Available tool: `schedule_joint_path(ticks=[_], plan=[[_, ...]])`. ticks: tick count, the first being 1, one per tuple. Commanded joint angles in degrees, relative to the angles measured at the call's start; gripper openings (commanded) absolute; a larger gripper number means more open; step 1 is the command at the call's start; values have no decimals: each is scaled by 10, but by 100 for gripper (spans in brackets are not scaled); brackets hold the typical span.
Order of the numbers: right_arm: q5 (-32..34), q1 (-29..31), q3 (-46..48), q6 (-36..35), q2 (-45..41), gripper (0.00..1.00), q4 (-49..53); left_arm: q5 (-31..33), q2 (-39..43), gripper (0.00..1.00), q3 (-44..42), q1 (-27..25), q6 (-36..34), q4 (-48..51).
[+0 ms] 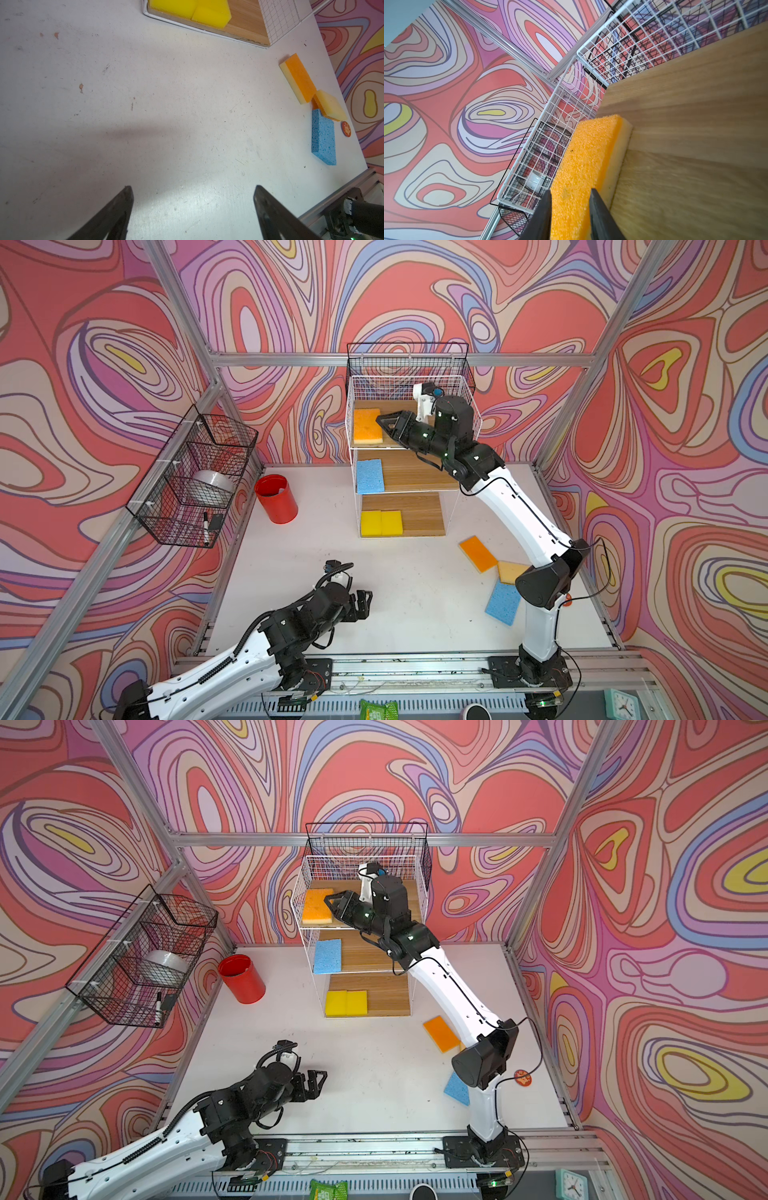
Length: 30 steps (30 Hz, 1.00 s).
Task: Place and organize the cleaning sponges onto the shelf
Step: 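Open the right gripper to release the sponge and withdraw it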
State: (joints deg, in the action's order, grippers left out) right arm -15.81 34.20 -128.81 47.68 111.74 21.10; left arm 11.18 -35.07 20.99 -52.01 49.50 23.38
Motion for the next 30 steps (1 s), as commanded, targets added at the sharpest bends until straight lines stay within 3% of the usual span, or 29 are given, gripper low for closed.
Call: schedule_joint_path(ticks=[1,10,21,30], plan=[[-5,-2,20,-7,-6,32,6,7,-1,92,5,7,-3,4],[-48,0,-2,3,18,34,-6,7,-1,92,4,7,1,5],[-36,3,-8,-4,21,34,1,8,4,92,3,7,3,11],[-14,3,52,-38,-74,40,-2,23,40,92,21,7,-7,58]])
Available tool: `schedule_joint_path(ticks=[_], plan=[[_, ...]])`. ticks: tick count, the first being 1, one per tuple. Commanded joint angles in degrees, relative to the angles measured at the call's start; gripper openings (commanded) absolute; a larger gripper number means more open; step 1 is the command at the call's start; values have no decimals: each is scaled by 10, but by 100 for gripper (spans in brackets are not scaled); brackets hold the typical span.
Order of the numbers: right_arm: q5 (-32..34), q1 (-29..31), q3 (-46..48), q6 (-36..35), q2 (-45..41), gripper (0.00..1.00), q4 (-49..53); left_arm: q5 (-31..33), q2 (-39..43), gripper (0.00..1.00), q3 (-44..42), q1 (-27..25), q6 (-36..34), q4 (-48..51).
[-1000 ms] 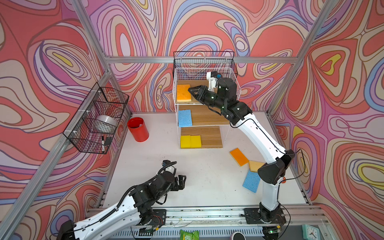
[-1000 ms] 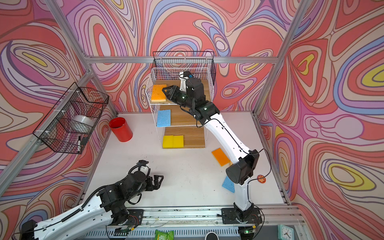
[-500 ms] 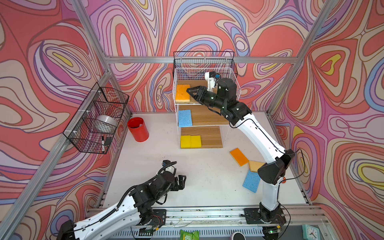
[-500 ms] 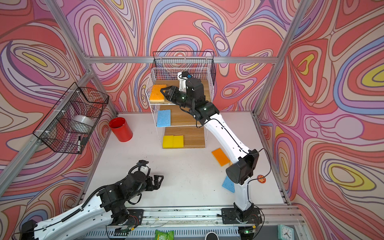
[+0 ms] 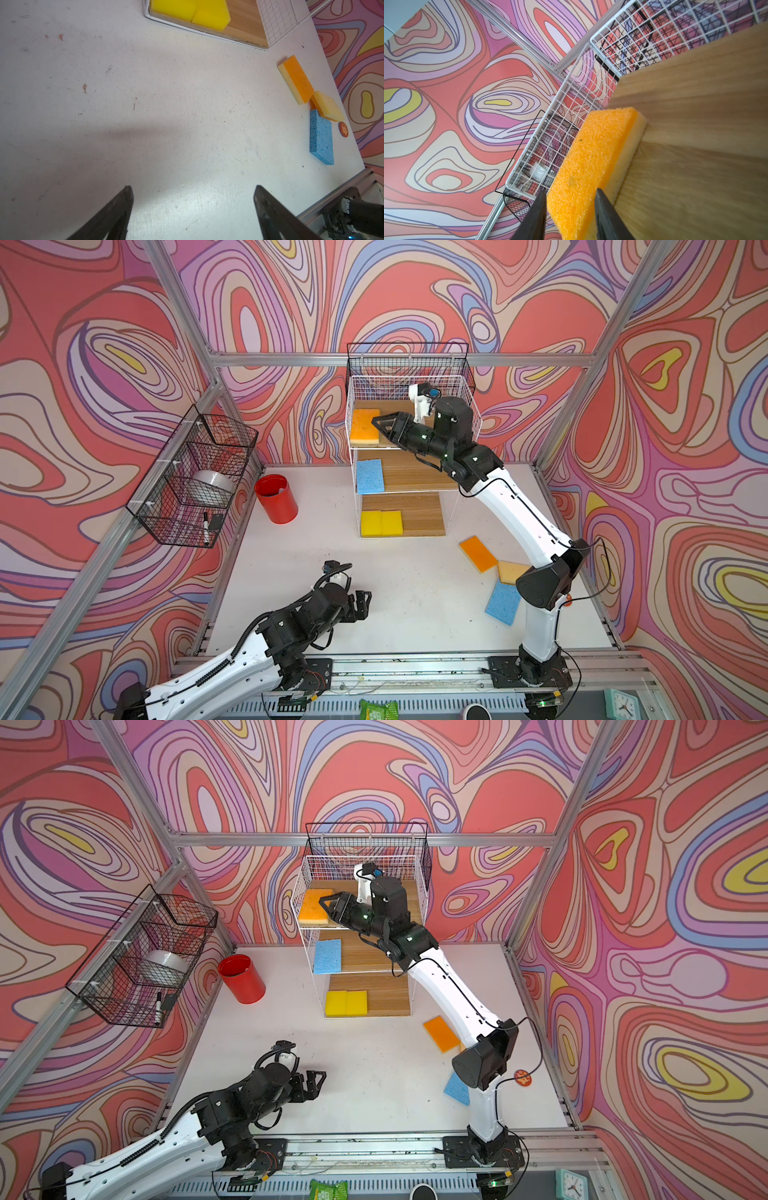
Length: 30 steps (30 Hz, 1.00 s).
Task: Place and organize the cleaning sponges onto the shelf
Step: 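Open the right gripper to release the sponge and withdraw it, then move the right gripper down onto the second orange scrub sponge and grasp it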
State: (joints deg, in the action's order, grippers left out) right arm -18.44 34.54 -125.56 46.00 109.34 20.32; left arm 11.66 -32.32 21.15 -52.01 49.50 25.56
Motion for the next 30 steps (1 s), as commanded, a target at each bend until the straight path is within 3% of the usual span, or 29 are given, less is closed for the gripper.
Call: schedule_joint_path(ticks=[1,10,19,30], plan=[[8,0,41,-21,-68,41,-4,21,15,92,23,7,-10,41],[21,9,258,-39,-247,42,-20,8,-75,92,78,8,-44,30],[129,8,506,-88,-452,43,82,-14,-183,91,103,8,-44,-56],[165,-23,726,-82,-544,44,137,-74,-327,91,113,5,-26,-183]])
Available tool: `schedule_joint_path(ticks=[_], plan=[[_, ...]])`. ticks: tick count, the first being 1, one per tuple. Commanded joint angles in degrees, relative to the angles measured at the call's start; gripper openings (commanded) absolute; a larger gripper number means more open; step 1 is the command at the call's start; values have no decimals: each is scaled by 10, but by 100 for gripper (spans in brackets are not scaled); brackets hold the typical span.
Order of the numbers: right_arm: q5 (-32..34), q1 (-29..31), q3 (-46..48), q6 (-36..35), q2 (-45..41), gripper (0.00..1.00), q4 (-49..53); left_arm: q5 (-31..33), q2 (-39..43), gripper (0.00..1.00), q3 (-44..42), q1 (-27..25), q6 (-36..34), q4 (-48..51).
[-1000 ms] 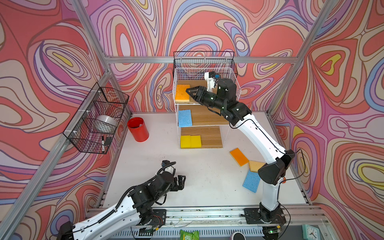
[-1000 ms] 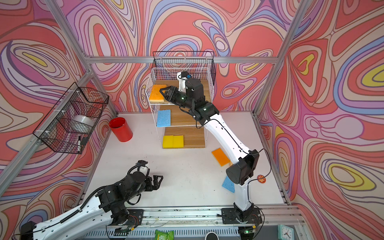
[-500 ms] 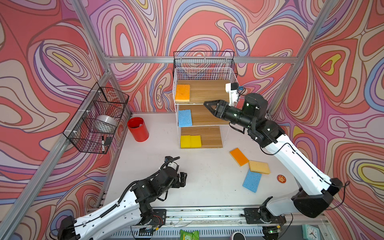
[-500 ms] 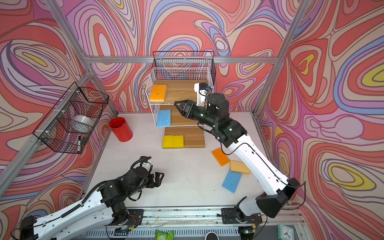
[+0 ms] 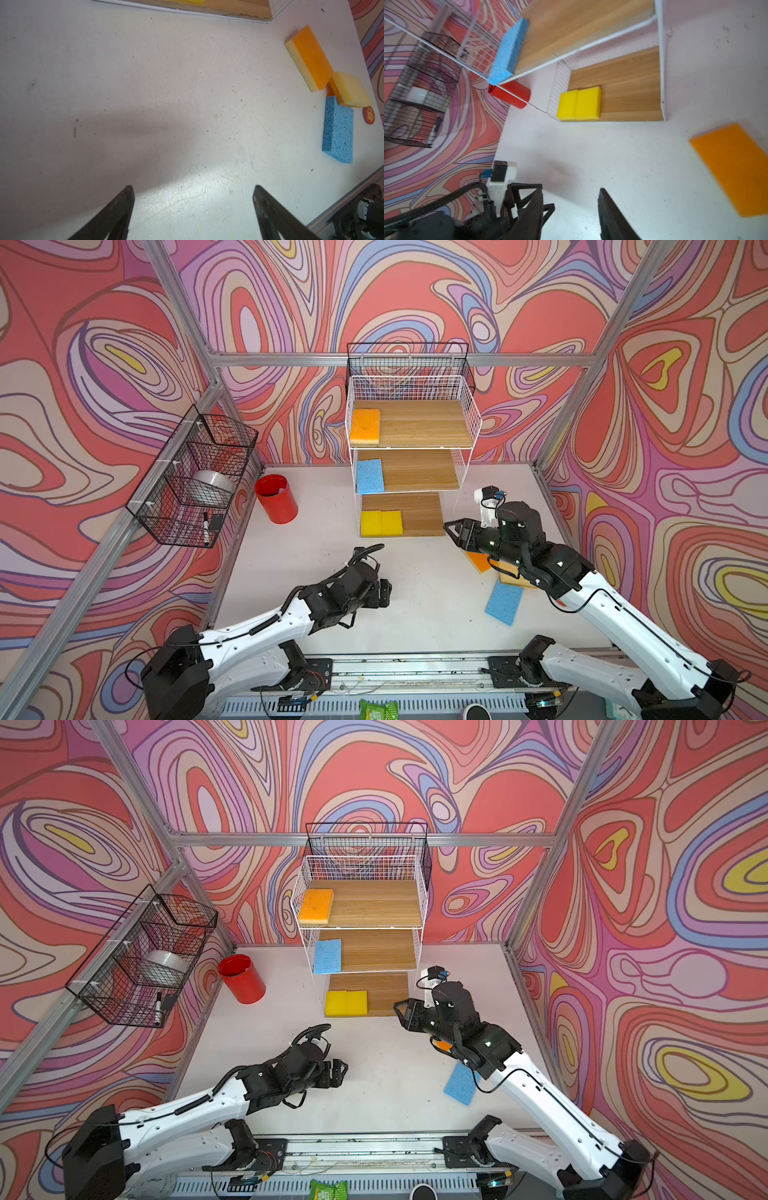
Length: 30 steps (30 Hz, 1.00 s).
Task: Place and organize the cleaning sponges onto the shelf
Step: 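Move the right gripper down onto the second orange scrub sponge and grasp it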
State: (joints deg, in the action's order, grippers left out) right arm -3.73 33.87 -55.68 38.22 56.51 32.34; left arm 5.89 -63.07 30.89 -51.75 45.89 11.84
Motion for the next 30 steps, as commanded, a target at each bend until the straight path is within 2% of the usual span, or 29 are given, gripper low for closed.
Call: schedule_joint_path(ticks=[1,6,8,16,20,27,30], plan=[[9,-27,43,-4,-17,44,13,-19,-29,91,15,2,11,-52],[-85,-120,126,0,2,44,-30,-33,-85,91,26,1,6,-73],[-101,-146,141,-7,14,44,-38,-36,-101,91,26,1,5,-84],[-81,-198,178,-31,71,47,-67,-53,-181,92,34,3,-3,-136],[-33,-205,177,-42,100,49,-69,-64,-219,92,44,7,-10,-155],[30,-213,161,-62,158,50,-66,-81,-246,93,54,18,-19,-177],[16,-241,153,-67,186,53,-82,-85,-246,92,53,22,-21,-182]])
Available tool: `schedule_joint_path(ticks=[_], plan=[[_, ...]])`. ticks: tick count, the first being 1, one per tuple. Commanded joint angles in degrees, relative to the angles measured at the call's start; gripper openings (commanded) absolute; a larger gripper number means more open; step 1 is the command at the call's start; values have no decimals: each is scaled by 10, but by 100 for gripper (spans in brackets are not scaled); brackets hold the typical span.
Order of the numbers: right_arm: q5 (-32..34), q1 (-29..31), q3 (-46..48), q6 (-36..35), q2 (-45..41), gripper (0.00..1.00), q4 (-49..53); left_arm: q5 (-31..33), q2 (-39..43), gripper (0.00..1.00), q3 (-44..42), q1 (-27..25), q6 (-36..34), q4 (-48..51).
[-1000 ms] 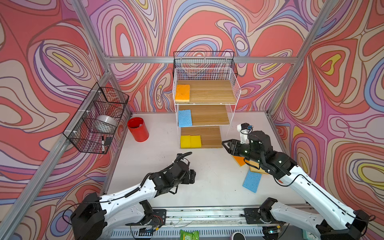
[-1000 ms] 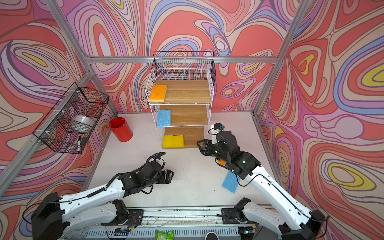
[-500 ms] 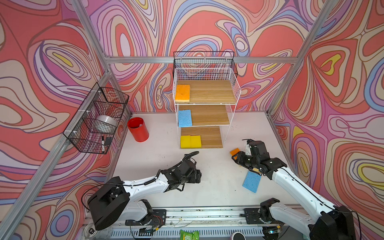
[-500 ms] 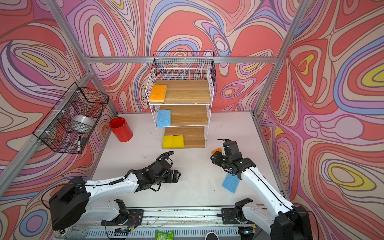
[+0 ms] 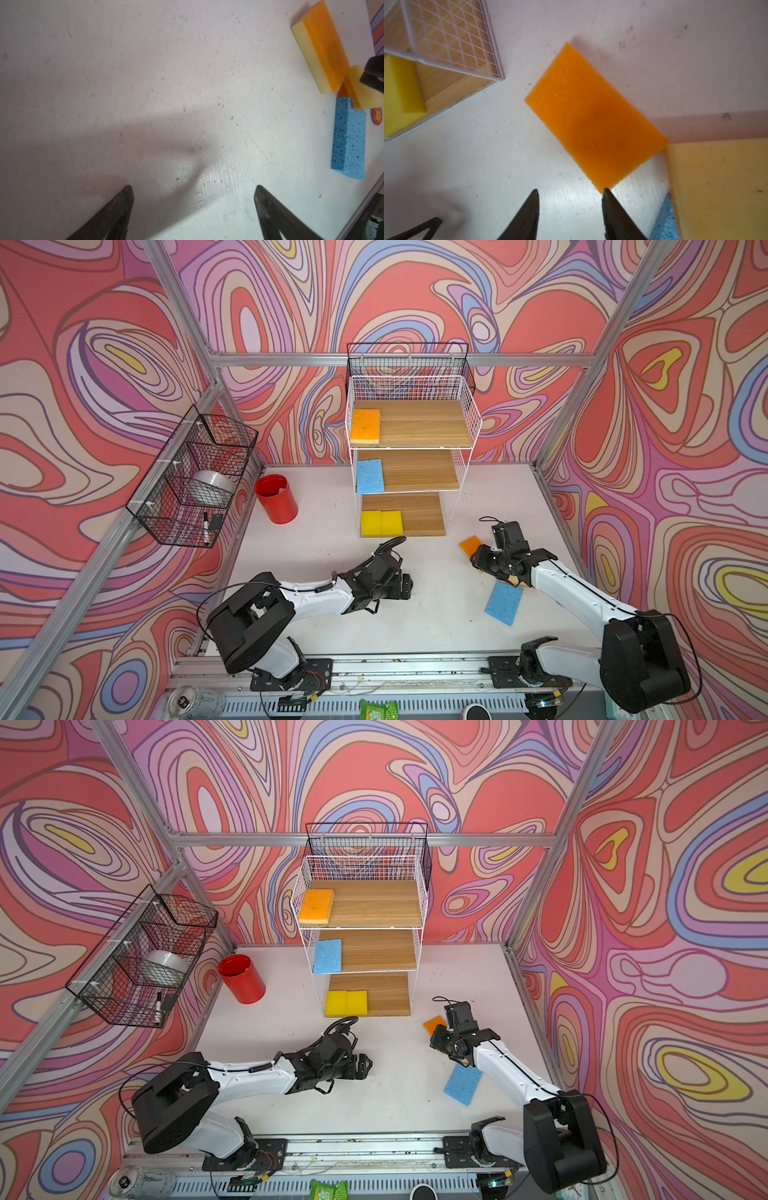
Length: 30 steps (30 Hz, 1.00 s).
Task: Place and organize the cleaning sponges onto the shelf
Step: 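Move the right gripper down onto the second orange scrub sponge and grasp it, then lift the second orange sponge off the table with the right gripper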
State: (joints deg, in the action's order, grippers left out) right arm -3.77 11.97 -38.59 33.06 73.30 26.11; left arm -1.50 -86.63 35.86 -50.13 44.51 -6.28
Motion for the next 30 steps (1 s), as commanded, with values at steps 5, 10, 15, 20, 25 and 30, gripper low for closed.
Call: schedule_joint_path(ticks=[5,10,15,20,25,30], plan=[[-38,-83,-21,-6,47,57,-59,-13,0,93,-1,7,-11,0],[-80,-127,-20,5,62,58,-106,-9,21,93,-14,10,-14,4],[-83,-135,-34,12,90,58,-129,-8,36,93,-20,12,-15,9],[-94,-137,-31,18,133,58,-152,-6,53,93,-25,14,-17,18],[-110,-136,-13,19,134,58,-163,3,84,93,-35,16,-18,30],[-134,-135,12,19,106,58,-160,9,103,93,-37,17,-18,42]])
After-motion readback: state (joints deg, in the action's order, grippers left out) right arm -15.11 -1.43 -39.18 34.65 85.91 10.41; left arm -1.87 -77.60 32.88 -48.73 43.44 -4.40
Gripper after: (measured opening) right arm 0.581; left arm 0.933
